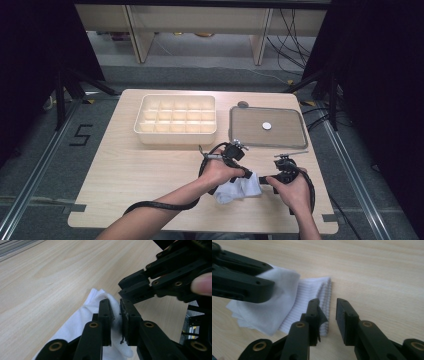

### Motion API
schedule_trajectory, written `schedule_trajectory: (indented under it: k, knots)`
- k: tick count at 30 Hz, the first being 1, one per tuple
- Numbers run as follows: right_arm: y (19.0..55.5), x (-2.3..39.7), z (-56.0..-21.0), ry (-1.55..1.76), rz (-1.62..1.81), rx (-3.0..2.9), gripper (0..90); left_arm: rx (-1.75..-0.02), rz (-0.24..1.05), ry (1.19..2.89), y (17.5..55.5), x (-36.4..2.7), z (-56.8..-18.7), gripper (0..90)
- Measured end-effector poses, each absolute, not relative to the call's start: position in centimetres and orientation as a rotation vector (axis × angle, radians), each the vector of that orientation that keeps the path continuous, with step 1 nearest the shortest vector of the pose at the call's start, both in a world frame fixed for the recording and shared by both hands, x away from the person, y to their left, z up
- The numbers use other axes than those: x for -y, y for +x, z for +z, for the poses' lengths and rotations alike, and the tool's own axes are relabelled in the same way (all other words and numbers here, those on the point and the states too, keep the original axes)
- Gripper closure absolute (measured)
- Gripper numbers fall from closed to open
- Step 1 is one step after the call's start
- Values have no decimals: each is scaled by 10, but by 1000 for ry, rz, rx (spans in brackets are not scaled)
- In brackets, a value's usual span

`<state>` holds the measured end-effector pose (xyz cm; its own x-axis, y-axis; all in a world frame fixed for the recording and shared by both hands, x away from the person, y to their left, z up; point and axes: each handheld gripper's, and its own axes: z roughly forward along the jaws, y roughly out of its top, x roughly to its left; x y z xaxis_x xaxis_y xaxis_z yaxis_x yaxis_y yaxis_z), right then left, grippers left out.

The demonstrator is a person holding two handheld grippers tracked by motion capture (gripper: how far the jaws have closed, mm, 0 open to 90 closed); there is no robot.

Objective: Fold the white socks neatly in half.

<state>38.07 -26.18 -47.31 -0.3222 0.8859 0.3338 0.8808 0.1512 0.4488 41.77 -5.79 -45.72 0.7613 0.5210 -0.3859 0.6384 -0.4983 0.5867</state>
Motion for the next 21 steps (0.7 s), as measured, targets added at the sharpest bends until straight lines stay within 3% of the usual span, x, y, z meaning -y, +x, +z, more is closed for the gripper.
schedule_trajectory:
  k: [8, 10, 21]
  knots:
    - [376, 277, -458, 1833, 932, -2320, 714, -787, -156, 2208, 416, 63, -457, 685]
    - [375, 284, -452, 1800, 904, -2289, 708, -768, -130, 2189, 415, 62, -450, 615]
    - [369, 278, -429, 1788, 1011, -2290, 697, -690, -24, 2199, 407, 41, -432, 652]
